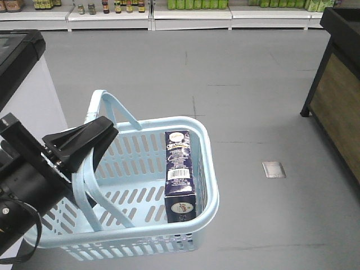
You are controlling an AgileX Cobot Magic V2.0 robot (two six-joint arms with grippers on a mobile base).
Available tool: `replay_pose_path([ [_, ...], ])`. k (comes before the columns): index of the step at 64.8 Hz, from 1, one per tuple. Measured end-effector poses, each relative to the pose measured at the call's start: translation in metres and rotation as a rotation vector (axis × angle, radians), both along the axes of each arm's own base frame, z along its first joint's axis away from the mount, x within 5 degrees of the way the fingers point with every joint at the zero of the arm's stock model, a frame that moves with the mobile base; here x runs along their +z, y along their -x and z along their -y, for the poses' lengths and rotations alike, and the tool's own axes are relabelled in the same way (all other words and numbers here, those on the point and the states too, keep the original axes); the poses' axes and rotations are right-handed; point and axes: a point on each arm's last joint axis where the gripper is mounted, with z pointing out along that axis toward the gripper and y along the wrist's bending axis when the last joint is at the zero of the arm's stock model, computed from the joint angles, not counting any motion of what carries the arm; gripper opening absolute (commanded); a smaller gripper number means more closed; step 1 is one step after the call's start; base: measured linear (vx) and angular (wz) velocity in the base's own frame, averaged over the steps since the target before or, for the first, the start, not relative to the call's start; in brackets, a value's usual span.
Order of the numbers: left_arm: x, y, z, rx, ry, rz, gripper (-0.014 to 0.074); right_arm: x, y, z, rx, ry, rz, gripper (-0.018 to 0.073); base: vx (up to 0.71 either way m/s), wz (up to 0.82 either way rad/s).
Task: Left arm holds basket, right arm returns cookies
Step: 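Drive the base toward the drink shelves holding the basket in left gripper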
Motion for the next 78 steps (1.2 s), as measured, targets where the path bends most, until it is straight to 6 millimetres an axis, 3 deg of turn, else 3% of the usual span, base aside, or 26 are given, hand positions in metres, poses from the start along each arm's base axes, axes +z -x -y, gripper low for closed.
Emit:
replay_pose_path([
  [78,0.0000,0.0000,0.0000,0.000,0.000,0.000,-0.0003,0.0000,0.0000,0.0000,0.000,0.000,0.000,-0.0006,0.56,0.04],
])
